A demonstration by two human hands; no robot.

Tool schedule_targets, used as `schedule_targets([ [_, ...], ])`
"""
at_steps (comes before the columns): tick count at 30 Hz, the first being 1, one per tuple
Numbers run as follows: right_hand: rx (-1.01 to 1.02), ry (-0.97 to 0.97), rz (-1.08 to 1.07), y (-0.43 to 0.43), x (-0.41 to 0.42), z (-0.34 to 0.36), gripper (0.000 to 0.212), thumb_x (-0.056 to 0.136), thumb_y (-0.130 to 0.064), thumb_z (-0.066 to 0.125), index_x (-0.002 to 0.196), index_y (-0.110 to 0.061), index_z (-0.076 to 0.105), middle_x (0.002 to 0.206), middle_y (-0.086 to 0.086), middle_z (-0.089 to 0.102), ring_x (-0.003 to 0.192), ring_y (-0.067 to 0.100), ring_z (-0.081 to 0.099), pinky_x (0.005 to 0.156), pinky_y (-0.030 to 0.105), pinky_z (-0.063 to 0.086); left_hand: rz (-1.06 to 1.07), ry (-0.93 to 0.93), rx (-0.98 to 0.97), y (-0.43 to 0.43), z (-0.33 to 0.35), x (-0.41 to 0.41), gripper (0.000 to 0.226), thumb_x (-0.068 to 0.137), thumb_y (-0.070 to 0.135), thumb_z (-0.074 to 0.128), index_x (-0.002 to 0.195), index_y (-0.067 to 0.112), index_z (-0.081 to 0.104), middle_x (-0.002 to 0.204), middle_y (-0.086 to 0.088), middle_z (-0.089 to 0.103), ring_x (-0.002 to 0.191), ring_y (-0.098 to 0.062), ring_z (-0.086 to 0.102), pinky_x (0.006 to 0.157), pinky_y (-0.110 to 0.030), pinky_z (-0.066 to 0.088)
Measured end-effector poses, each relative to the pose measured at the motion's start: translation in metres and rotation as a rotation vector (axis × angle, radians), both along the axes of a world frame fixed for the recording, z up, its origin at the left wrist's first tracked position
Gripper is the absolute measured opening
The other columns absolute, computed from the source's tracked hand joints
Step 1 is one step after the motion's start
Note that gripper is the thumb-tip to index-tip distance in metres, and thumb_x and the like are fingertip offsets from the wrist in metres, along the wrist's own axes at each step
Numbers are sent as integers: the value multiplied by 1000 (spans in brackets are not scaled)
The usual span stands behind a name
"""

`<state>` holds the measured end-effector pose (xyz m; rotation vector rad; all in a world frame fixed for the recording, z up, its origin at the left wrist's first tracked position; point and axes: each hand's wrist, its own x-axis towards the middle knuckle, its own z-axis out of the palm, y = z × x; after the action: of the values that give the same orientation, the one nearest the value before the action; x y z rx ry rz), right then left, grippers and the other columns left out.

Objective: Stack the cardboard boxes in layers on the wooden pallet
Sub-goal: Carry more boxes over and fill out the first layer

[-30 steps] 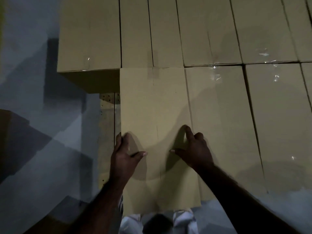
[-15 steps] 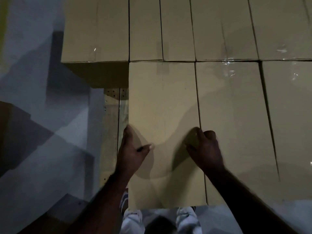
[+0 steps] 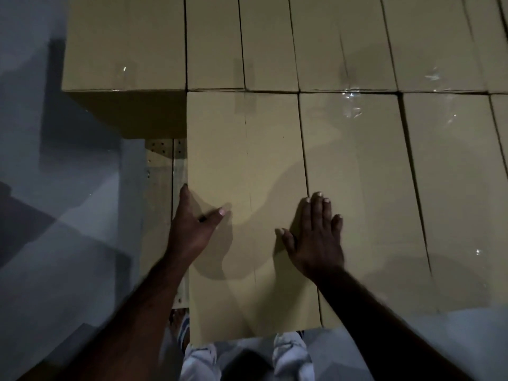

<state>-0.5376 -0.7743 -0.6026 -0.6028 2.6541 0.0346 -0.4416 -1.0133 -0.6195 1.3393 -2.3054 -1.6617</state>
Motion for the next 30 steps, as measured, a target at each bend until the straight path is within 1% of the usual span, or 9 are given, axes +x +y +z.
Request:
schedule_targets([
  [3,35,-22,17,-1,-1,1,91,94,-70,11,159,-8,2,165,20,-9,153,36,-7,121,61,7,1,14,83,-3,5,0,93,86,38,75,158,29,16,151,14,37,129,-1,32,106,-23,28],
  [6,46,-15,22,-2,-3,5,91,95,-71,18,159,-9,0,166,20,-8,153,37,-6,120,62,4,2,38,209,-6,5,11,77,92,49,64,155,32,23,132,11,54,124,-9,49,102,-29,38],
  [11,-22,-7,21,-7,-16,4,95,95,-75,18,159,-8,-1,165,19,-10,153,36,-11,123,57,2,34,18,178,15,-2,35,89,78,71,64,152,30,33,148,12,48,135,-12,46,113,-40,38],
  [16,26,-42,43,-13,-18,1,97,94,-77,15,159,-8,-6,164,19,-16,152,36,-16,122,58,0,15,39,127,16,2,34,70,88,48,67,147,23,39,138,13,54,126,-6,51,107,-24,39],
  [19,56,-50,34,-14,-19,7,99,92,-78,17,159,-9,-6,165,20,-14,152,36,-14,122,59,-1,-9,48,241,12,10,44,57,99,41,56,150,25,38,137,19,50,123,3,48,97,-9,38],
  [23,19,-7,72,-34,-13,19,94,94,-70,35,160,-11,2,166,20,-6,153,38,-5,121,61,4,299,-138,537,24,7,84,72,89,74,45,143,29,50,139,14,51,123,-8,51,108,-31,36],
  [26,-92,-17,234,-66,2,25,88,94,-60,47,160,-14,10,166,19,2,153,39,1,120,60,6,366,-255,676,40,-2,120,94,67,97,42,136,35,58,142,11,52,130,-17,50,112,-41,33],
  [28,-114,-43,408,-90,17,25,83,94,-58,48,160,-19,14,167,17,3,153,38,1,119,61,5,449,-313,746,52,-5,135,104,61,99,44,138,31,56,142,4,53,130,-27,51,113,-49,36],
  [30,-116,-59,594,-108,30,23,79,94,-59,47,159,-25,18,167,15,3,153,38,0,120,64,5,515,-275,806,62,-3,136,104,67,94,47,145,24,48,141,5,49,133,-23,46,118,-46,30],
])
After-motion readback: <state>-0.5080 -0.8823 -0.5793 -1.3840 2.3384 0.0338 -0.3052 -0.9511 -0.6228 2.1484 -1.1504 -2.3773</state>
